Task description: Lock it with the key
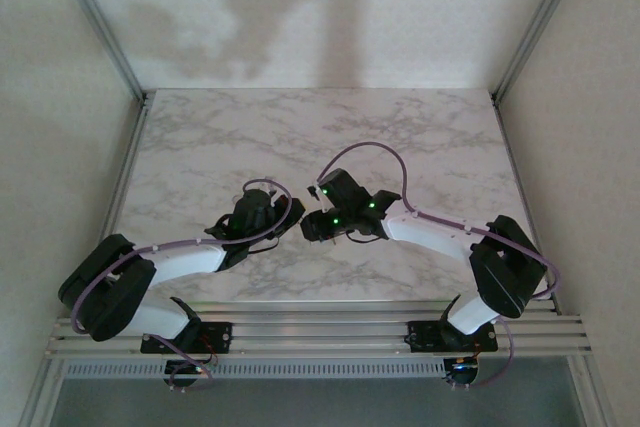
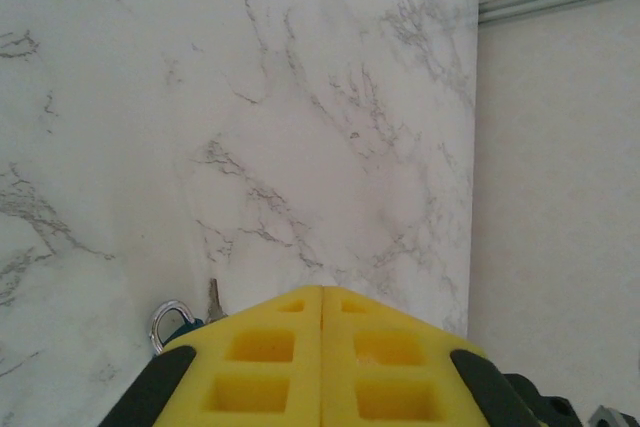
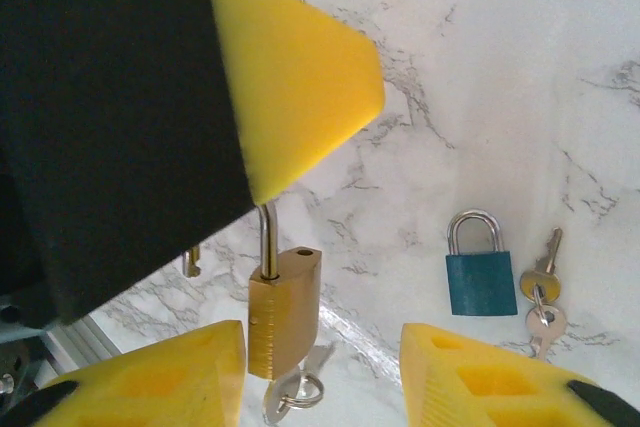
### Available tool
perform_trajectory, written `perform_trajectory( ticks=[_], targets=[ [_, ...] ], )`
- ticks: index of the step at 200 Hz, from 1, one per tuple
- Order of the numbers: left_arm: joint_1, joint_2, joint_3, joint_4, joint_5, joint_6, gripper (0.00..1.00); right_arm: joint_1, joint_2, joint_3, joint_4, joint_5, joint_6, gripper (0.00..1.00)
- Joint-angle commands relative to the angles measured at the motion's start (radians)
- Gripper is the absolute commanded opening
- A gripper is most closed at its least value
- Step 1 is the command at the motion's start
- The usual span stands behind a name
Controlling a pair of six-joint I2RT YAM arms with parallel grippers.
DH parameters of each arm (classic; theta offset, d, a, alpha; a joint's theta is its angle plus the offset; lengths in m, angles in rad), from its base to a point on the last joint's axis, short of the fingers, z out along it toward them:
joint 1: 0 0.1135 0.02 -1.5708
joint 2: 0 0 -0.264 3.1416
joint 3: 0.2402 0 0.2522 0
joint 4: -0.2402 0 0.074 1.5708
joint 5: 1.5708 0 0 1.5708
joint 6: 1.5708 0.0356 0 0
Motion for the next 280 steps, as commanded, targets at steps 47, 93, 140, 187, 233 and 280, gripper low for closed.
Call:
perform_trajectory(
  ticks=[47, 93, 140, 187, 233, 280],
  targets=[
    [0.009, -0.03, -0.02, 0.008, -0.003, -0.017, 0.0, 0.03, 0.018, 0.006, 0.048, -0.017, 0.012, 0.38],
    [0.01, -0.044, -0.028, 0.01, 0.001, -0.019, 0.0, 0.037, 0.043, 0.021, 0.049, -0.021, 0.015, 0.3],
    [0.01, -0.057, -0.036, 0.015, 0.007, -0.02, 0.0, 0.038, 0.042, 0.021, 0.052, -0.015, 0.016, 0.24],
    [0.012, -0.062, -0.05, 0.031, 0.017, -0.017, 0.0, 0.037, 0.036, 0.018, 0.051, -0.013, 0.016, 0.13],
    [0.012, -0.082, -0.07, 0.054, 0.031, -0.003, 0.0, 0.037, 0.004, -0.012, 0.068, -0.026, 0.013, 0.04],
    [0.015, -0.105, -0.126, 0.141, 0.068, 0.026, 0.0, 0.037, -0.053, -0.069, 0.125, -0.127, 0.003, 0.0]
  ],
)
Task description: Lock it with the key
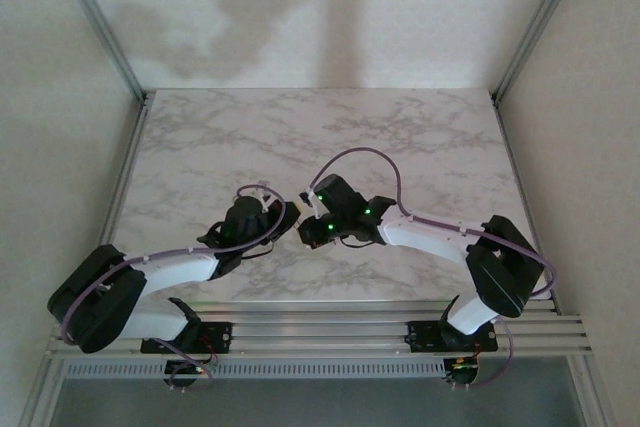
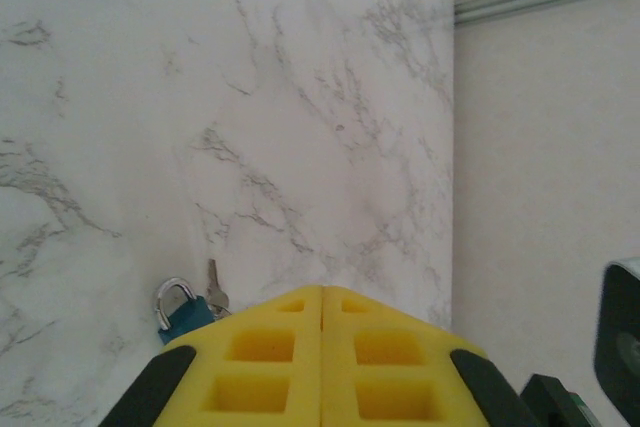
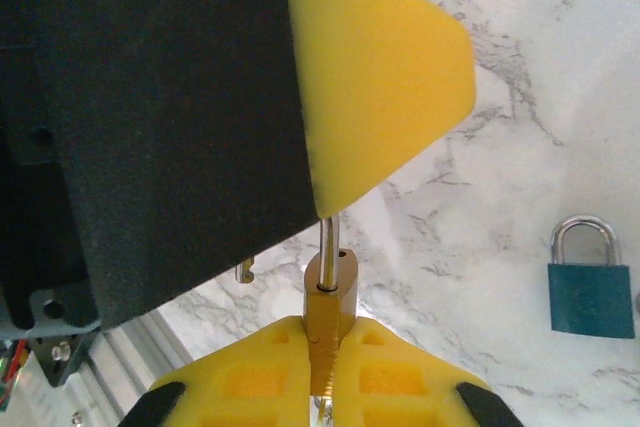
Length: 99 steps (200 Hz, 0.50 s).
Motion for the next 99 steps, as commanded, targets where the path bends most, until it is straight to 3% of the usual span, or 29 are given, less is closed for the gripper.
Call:
perform_trajectory(
  ticks=[1, 99],
  targets=[
    [0.009, -0.029, -0.036, 0.076, 0.047, 0.03, 0.0, 0.0, -0.056, -0.04, 0.043, -0.052, -0.01, 0.0],
    [0.021, -0.116, -0.189, 0.301, 0.15, 0.097, 0.0, -0.006, -0.231, -0.164, 0.192, -0.344, 0.027, 0.0]
  ],
)
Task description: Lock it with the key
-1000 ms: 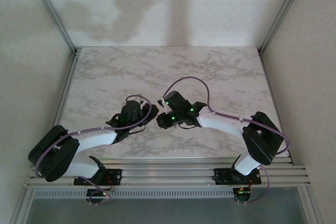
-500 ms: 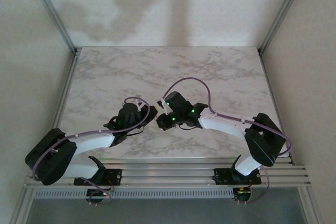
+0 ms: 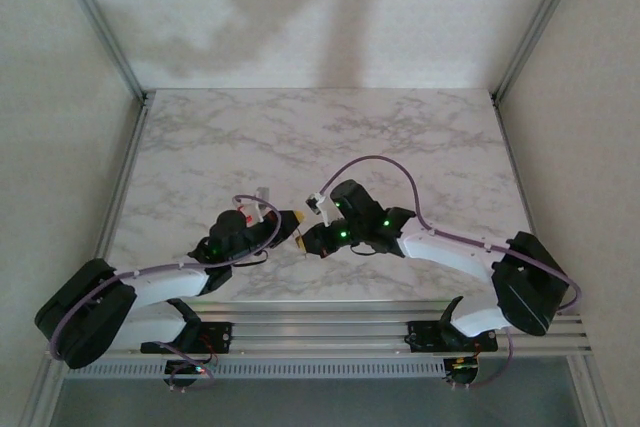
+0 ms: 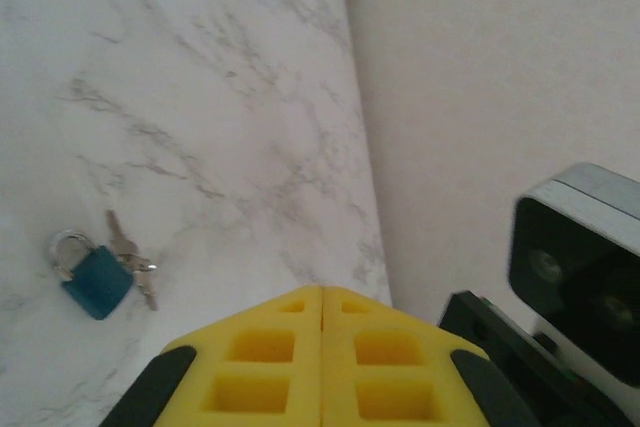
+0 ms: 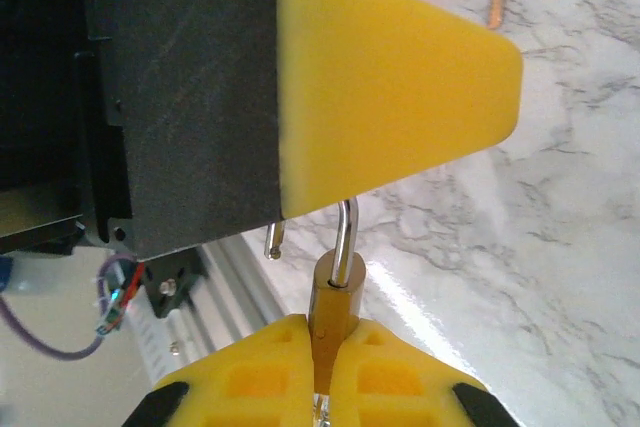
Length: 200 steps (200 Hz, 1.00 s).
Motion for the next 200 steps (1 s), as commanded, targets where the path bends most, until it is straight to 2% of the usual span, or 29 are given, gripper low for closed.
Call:
perform_trajectory(
  ticks=[1, 52, 112, 200],
  targets=[
    [0.021, -0.017, -0.044, 0.056, -0.006, 0.048, 0.0, 0.001, -0.077, -0.024, 0.07, -0.156, 0.009, 0.0],
    [0.021, -0.064, -0.112, 0.157, 0.023, 0.051, 0.0, -0.012, -0.176, -0.098, 0.182, -0.246, 0.079, 0.0],
    [0.018, -0.073, -0.17, 0.269, 0.049, 0.017, 0.0, -0.016, -0.179, -0.159, 0.364, -0.321, 0.186, 0.0],
    [-0.039, -0.099, -0.202, 0.325, 0.011, 0.009, 0.0, -0.016, -0.137, -0.17, 0.466, -0.288, 0.283, 0.0]
  ],
)
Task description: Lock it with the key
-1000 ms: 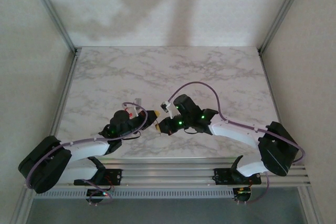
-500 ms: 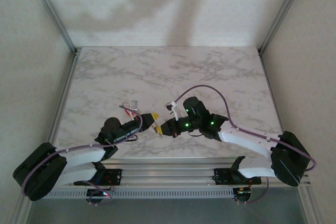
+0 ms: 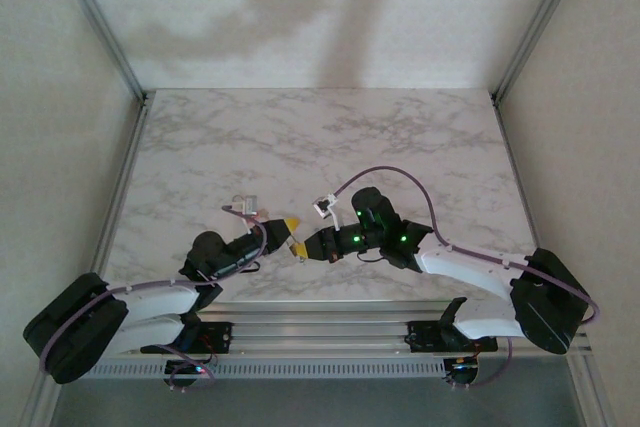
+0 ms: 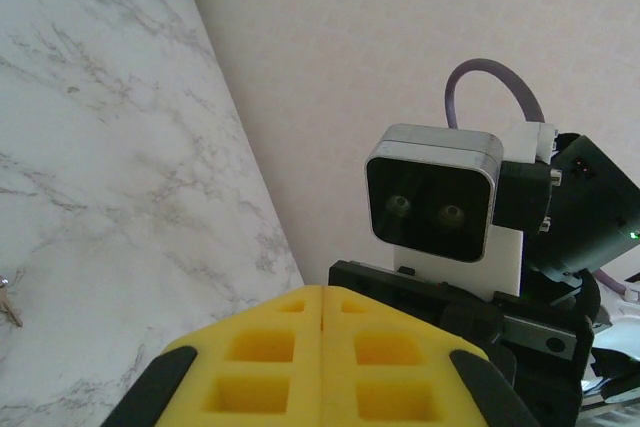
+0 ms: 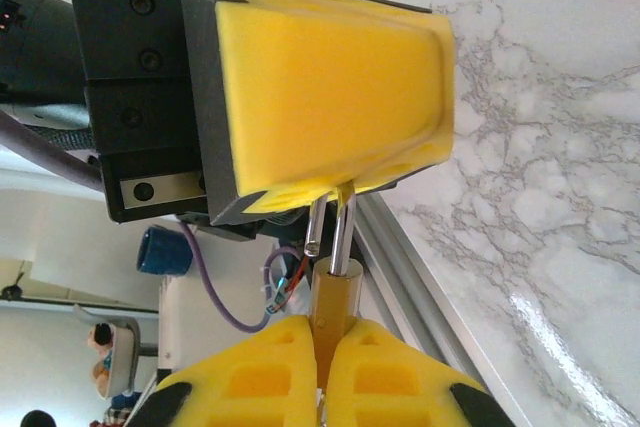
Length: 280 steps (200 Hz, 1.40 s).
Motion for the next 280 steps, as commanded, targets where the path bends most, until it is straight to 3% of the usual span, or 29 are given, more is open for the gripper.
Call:
perform_trajectory(
  ticks=[1, 183, 280],
  targets=[
    [-0.017, -0.007, -0.038, -0.021, -0.055, 0.014, 0.0, 0.001, -0.009, 0.005, 0.137, -0.054, 0.045, 0.0],
    [-0.162, -0.098, -0.101, 0.13, -0.074, 0.091, 0.0, -0.03, 0.015, -0.035, 0.406, -0.056, 0.27, 0.0],
    [-0.173, -0.222, -0.116, 0.02, -0.104, 0.141, 0.0, -0.05, -0.038, -0.046, 0.366, -0.085, 0.258, 0.0]
  ],
)
